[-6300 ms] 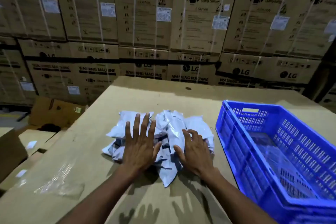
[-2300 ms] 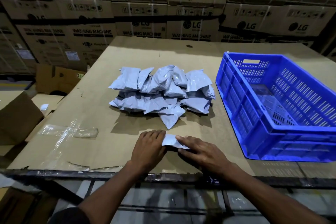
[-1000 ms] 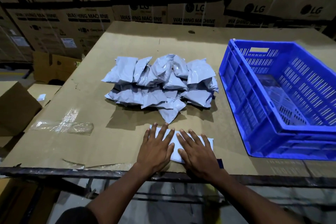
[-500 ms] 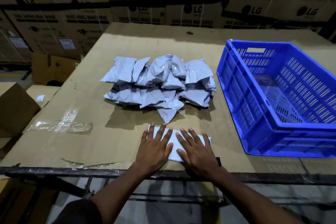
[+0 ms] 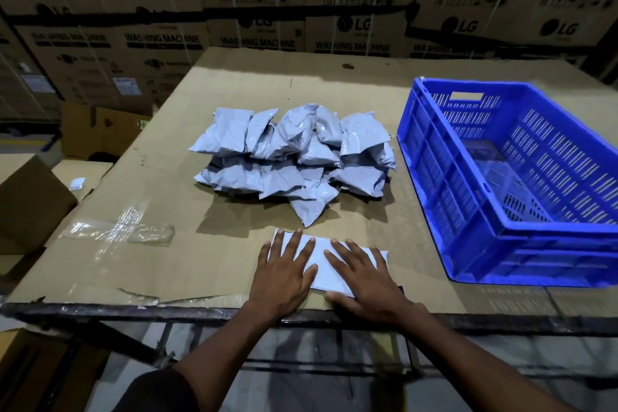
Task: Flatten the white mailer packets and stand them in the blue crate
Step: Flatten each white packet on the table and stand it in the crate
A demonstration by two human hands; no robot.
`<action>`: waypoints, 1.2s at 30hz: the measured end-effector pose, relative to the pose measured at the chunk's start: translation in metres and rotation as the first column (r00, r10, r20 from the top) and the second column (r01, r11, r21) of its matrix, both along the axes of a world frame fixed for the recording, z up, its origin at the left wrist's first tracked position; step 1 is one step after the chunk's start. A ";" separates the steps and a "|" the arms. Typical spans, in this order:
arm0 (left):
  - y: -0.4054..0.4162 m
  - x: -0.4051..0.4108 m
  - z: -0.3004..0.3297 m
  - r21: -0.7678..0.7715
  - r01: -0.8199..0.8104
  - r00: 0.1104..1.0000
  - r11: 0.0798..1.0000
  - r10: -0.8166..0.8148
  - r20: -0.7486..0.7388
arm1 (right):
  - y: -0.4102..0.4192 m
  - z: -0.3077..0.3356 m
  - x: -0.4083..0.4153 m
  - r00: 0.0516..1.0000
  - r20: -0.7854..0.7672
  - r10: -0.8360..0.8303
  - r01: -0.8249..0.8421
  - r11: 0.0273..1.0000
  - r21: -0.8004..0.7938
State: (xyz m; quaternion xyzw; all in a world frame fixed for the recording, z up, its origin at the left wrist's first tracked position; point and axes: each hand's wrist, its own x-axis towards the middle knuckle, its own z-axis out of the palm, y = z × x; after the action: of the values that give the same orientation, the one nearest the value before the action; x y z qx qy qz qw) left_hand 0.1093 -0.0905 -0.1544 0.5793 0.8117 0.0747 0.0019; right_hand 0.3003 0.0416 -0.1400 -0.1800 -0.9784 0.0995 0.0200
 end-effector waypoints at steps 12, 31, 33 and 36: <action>-0.007 -0.006 0.012 0.241 0.166 0.985 0.956 -0.151 -0.077 | 0.004 0.028 0.001 0.958 -0.277 0.070 -0.081 0.996 -0.029; 0.026 -0.032 0.062 0.327 0.090 0.975 0.941 -0.016 -0.223 | 0.047 0.045 -0.019 0.927 -0.344 -0.150 0.109 0.985 -0.136; 0.019 -0.021 0.042 0.253 0.112 0.980 0.961 -0.064 -0.189 | 0.033 0.036 -0.020 0.933 -0.360 -0.027 0.031 1.000 0.005; 0.006 -0.009 0.014 0.134 0.119 0.983 0.984 -0.097 -0.159 | 0.004 0.018 -0.018 0.978 -0.181 0.102 -0.091 0.994 0.065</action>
State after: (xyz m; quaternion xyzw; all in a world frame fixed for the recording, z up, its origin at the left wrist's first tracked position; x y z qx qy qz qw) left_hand 0.1005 -0.0843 -0.1401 0.6252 0.7694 0.0880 -0.0972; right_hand 0.2822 0.0453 -0.1220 -0.1216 -0.9824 0.0893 0.1105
